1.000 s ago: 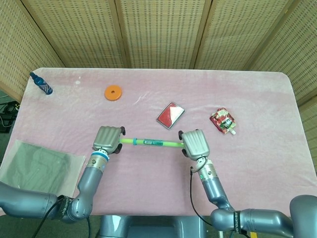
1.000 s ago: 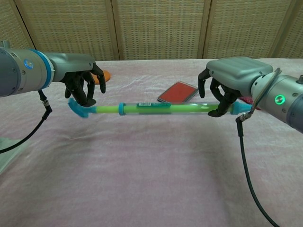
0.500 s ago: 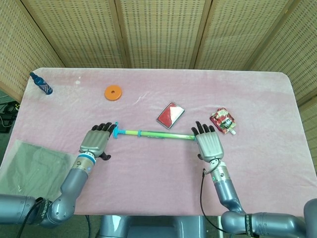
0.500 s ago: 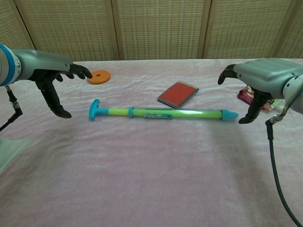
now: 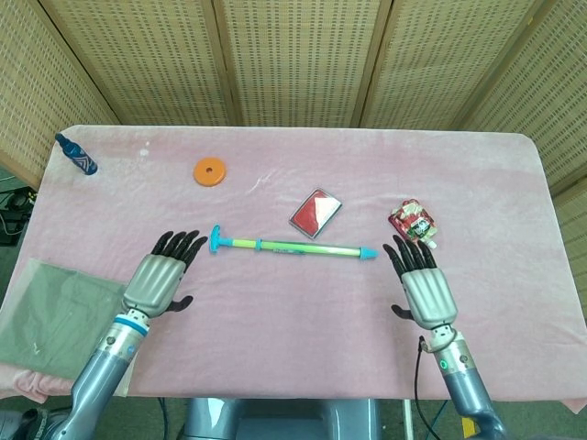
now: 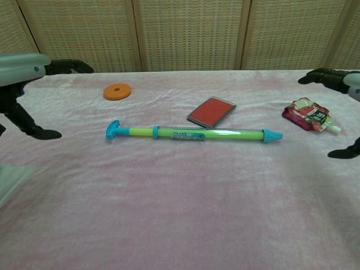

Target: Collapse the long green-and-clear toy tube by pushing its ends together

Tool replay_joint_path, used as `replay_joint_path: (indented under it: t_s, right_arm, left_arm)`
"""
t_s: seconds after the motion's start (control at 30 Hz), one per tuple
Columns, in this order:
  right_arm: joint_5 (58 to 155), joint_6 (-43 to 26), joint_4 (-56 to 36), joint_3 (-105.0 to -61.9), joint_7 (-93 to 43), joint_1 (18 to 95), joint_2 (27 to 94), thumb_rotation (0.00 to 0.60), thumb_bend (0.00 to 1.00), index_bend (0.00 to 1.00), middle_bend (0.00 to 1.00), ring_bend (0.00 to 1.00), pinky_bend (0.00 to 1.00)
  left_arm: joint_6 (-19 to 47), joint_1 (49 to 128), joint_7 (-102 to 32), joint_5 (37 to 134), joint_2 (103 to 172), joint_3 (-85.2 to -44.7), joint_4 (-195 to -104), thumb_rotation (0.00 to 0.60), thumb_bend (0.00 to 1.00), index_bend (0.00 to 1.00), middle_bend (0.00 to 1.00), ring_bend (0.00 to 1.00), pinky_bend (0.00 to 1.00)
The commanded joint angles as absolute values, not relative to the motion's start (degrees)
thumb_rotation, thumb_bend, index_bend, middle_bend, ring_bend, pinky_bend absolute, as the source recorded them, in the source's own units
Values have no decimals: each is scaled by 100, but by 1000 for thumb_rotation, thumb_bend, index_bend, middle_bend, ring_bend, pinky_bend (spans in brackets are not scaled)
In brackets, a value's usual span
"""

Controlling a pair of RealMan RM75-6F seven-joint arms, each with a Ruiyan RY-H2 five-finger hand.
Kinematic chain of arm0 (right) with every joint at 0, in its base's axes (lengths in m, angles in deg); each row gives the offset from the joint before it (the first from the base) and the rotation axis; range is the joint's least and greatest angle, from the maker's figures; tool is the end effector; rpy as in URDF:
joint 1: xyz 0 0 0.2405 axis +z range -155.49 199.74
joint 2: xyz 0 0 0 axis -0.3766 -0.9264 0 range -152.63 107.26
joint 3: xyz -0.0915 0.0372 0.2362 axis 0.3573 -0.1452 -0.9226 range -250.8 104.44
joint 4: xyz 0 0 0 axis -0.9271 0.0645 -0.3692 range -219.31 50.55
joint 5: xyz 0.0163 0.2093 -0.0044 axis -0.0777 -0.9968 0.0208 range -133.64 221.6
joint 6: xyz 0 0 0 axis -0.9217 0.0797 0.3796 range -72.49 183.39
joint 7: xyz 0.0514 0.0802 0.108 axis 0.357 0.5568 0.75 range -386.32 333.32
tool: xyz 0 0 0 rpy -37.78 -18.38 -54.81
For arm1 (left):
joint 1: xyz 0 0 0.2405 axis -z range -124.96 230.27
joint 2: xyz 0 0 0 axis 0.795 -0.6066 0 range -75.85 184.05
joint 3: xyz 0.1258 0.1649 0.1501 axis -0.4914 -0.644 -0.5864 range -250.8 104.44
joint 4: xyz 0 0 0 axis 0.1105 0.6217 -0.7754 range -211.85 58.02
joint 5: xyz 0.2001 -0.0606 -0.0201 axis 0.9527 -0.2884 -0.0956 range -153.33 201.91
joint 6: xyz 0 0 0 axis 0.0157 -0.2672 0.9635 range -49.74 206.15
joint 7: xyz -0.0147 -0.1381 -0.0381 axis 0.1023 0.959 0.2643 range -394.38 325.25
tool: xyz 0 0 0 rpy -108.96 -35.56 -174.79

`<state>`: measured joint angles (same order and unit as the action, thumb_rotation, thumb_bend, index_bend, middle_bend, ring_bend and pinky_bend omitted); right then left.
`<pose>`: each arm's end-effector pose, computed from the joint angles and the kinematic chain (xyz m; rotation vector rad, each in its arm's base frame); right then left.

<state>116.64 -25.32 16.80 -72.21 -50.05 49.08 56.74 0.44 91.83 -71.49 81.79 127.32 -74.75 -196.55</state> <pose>-0.2005 -0.2497 0.0517 1.6270 -0.8884 0.9548 -0.1356 0.2550 0.0601 -1.7923 -0.9266 -0.8354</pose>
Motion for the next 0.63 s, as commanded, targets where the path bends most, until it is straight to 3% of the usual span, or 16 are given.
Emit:
replay_joint_path:
  t_s: [0.03,0.27,0.63]
  right_arm:
    - [12570,-3173,1264,-6793,-4036,4355,5427,600,173,58,0,0,22]
    - [13297,-4021,696,-6593,-3089,3764,5328,600,173,23,0,0,14]
    - [13883,-4269,441,-6459,-2988,3385,5361,600,173,20,0,0,10]
  left_arm:
    - [-1024,8053,-6559,9928,13010,-8513,-18810,600,239,0,0,0,0]
    - [-1822,7171,-5890,10846,13116,-9000,-17974,600,239,0,0,0,0]
    - [-2033,6610,-5463,11351,13034,-9056,-17311,600,239,0,0,0,0]
